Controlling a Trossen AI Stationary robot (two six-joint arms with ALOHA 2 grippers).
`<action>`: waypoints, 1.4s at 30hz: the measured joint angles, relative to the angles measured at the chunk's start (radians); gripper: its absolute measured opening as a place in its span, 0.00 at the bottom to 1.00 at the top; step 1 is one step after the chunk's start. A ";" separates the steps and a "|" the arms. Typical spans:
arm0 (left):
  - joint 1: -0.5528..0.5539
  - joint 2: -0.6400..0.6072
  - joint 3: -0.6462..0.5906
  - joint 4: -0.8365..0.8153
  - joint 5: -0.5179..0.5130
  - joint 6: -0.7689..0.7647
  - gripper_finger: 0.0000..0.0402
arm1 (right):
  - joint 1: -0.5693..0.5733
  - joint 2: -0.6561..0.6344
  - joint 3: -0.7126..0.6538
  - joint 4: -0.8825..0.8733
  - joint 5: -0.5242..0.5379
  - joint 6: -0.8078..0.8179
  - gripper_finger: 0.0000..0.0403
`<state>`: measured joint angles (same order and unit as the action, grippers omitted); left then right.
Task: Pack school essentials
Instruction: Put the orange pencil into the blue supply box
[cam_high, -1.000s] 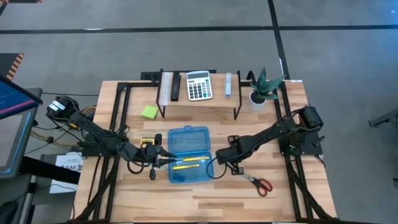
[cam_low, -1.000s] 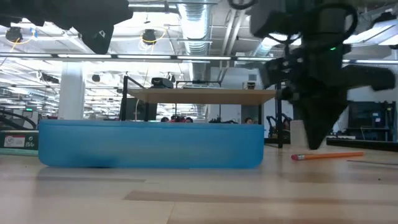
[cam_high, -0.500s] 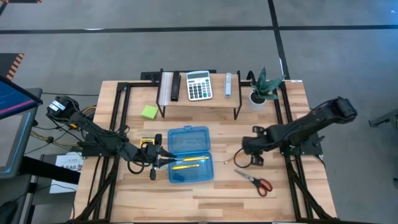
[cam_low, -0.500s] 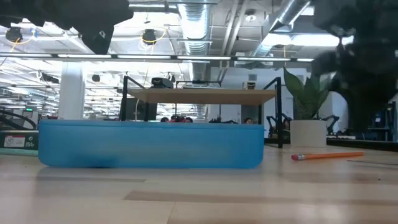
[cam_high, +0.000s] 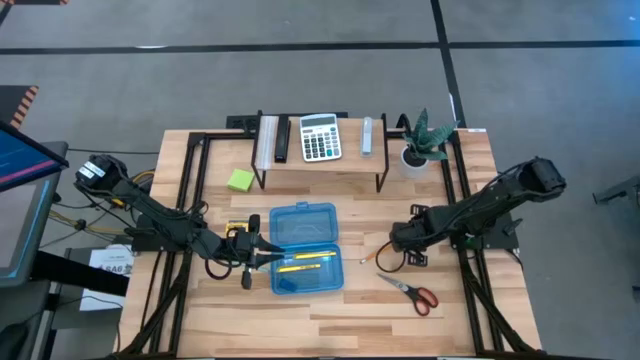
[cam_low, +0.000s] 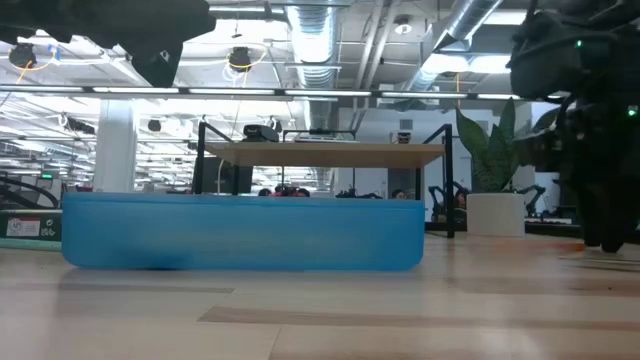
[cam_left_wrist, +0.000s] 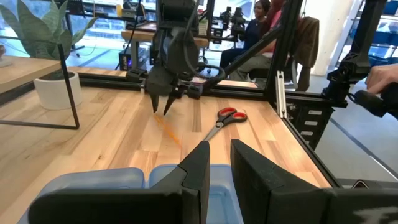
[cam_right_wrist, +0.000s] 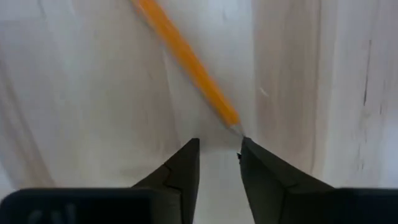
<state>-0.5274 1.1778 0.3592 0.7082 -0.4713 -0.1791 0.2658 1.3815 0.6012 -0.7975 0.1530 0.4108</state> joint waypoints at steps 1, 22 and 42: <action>0.000 0.000 0.000 0.000 0.000 0.000 0.12 | 0.000 0.013 0.003 0.002 0.005 0.000 0.36; 0.000 0.000 0.000 -0.003 0.000 -0.001 0.12 | -0.037 0.024 0.001 0.039 0.016 -0.004 0.36; 0.000 0.000 0.000 -0.003 0.001 -0.001 0.12 | -0.159 0.032 0.001 0.088 -0.022 -0.027 0.31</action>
<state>-0.5274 1.1778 0.3595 0.7057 -0.4702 -0.1804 0.1068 1.4134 0.6018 -0.7092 0.1311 0.3837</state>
